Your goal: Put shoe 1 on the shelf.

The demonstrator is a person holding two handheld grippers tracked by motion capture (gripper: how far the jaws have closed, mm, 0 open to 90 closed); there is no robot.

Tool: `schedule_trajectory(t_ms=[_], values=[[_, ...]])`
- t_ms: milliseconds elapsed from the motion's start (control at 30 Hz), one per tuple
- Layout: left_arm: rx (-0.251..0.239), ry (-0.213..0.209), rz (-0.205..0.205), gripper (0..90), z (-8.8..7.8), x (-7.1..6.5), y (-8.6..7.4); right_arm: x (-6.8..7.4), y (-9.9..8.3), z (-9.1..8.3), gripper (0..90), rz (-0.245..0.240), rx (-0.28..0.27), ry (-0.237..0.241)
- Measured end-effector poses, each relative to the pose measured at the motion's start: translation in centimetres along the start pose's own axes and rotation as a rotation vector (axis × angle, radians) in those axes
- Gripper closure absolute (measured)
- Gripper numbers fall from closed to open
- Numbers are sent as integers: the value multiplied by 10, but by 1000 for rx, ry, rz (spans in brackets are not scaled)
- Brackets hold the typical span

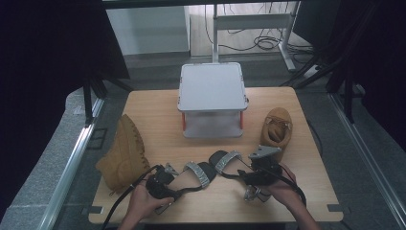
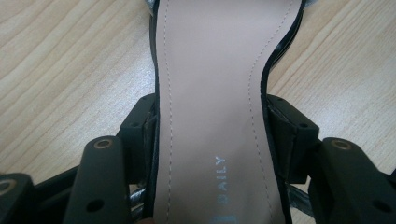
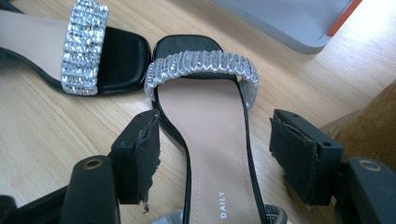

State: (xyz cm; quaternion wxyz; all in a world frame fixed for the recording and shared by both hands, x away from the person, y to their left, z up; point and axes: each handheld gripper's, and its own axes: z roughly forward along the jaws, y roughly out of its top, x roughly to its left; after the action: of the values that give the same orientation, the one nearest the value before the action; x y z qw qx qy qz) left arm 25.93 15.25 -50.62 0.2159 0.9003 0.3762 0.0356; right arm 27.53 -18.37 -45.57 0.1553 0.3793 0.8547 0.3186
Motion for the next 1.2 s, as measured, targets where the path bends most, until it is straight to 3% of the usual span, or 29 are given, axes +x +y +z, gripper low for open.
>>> schedule_trajectory(t_ms=[367, 567, 700, 867, 1200], values=[[-72, -10, -34, 420, -14, 8, -3, -11, 1, 15, 341, 33, 133, 14], [-115, -16, -57, 420, -20, 9, -6, -10, 0, 25, 338, 8, 199, -2], [-124, -8, -64, 420, -22, 10, -7, -8, -1, 28, 329, 6, 224, 6], [-124, -11, -71, 420, -22, 12, -8, -6, -1, 34, 318, -12, 266, -22], [-145, -11, -90, 420, -23, 15, -10, -7, -9, 52, 332, -35, 376, -34]])
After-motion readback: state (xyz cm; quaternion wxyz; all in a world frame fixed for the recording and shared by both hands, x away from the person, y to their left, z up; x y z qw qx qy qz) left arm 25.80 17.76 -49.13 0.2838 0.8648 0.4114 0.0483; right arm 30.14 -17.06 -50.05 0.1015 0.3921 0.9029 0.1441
